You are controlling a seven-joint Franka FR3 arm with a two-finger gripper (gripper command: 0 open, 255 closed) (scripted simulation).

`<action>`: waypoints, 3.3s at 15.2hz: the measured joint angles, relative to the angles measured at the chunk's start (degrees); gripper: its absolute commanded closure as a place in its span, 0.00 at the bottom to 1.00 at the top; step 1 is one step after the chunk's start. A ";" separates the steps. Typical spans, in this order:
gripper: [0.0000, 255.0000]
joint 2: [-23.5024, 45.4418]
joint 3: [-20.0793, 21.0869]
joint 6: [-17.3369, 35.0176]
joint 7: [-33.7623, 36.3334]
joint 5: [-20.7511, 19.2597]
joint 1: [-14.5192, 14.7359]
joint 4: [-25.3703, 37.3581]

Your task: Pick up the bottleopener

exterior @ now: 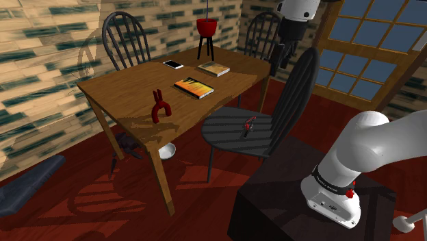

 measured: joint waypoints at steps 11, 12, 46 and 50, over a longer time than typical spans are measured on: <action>0.00 6.98 -0.43 17.10 4.77 -0.57 -3.90 -10.71; 0.00 8.26 -0.56 19.01 5.25 -0.69 -4.38 -11.37; 0.00 70.43 -5.13 72.61 17.49 1.98 -15.84 -4.28; 1.00 73.19 -4.72 74.70 17.39 2.31 -16.01 -3.61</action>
